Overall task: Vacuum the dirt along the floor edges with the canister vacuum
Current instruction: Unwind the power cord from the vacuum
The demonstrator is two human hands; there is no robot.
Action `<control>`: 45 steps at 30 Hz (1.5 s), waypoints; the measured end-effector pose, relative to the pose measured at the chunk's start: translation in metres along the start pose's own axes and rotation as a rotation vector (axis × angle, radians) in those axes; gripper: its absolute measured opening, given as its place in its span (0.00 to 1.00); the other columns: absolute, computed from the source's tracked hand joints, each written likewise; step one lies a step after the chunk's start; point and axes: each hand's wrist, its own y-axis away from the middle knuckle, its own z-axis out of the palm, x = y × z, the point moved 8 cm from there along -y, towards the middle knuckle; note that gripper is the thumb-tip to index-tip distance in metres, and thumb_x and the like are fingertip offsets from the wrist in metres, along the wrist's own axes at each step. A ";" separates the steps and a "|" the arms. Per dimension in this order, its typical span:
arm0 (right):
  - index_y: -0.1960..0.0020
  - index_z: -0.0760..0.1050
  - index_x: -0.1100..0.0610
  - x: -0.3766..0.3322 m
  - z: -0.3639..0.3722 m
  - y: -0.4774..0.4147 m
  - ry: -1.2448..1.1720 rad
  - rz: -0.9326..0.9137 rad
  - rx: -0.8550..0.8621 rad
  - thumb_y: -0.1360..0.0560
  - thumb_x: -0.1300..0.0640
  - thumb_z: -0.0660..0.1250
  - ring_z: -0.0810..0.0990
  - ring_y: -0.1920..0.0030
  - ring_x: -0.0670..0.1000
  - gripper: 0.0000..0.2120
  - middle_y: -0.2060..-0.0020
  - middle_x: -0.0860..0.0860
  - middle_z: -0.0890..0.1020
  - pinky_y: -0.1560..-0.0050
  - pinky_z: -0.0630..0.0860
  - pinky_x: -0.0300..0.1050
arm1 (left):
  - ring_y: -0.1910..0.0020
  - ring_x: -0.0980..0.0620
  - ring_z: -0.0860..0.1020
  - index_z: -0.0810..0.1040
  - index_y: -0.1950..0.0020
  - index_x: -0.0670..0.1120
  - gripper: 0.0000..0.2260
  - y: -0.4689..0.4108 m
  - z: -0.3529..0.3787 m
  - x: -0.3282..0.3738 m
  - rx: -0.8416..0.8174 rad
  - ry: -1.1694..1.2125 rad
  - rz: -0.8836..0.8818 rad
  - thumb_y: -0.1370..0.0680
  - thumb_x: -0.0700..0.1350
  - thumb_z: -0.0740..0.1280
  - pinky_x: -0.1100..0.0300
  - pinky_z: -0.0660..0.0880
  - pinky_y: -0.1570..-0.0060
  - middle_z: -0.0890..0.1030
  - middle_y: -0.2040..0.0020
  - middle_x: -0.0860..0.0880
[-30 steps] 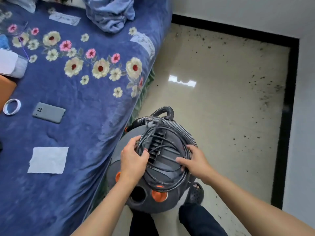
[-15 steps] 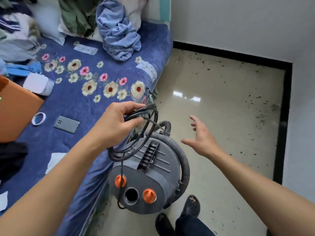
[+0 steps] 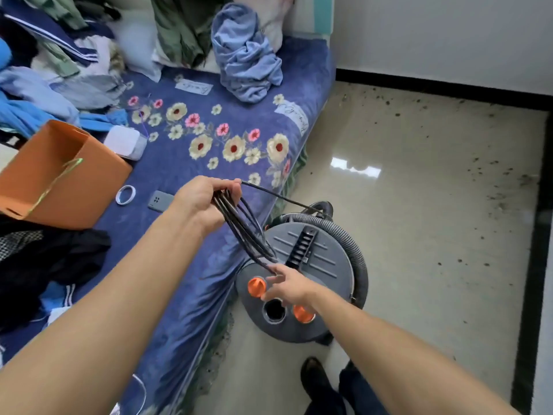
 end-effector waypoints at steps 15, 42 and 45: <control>0.55 0.80 0.66 -0.048 0.035 0.001 -0.005 -0.181 0.153 0.25 0.59 0.71 0.73 0.61 0.46 0.08 0.63 0.52 0.76 0.62 0.70 0.36 | 0.68 0.52 0.72 0.68 0.53 0.38 0.09 -0.005 -0.081 0.020 0.022 -0.055 -0.043 0.22 0.27 0.54 0.67 0.75 0.75 0.73 0.58 0.40; 0.43 0.74 0.58 -0.073 -0.150 0.179 0.232 -0.222 0.981 0.20 0.60 0.63 0.83 0.65 0.52 0.07 0.57 0.57 0.83 0.64 0.81 0.50 | 0.68 0.48 0.74 0.68 0.58 0.38 0.10 -0.006 -0.033 0.015 0.032 0.133 -0.076 0.21 0.28 0.52 0.57 0.76 0.66 0.69 0.57 0.41; 0.47 0.75 0.66 -0.082 -0.201 0.223 0.071 -0.204 1.049 0.19 0.57 0.62 0.74 0.77 0.49 0.11 0.67 0.59 0.80 0.75 0.68 0.40 | 0.71 0.48 0.75 0.69 0.55 0.37 0.10 -0.006 -0.002 0.030 -0.003 0.099 -0.029 0.20 0.29 0.51 0.55 0.74 0.67 0.69 0.62 0.42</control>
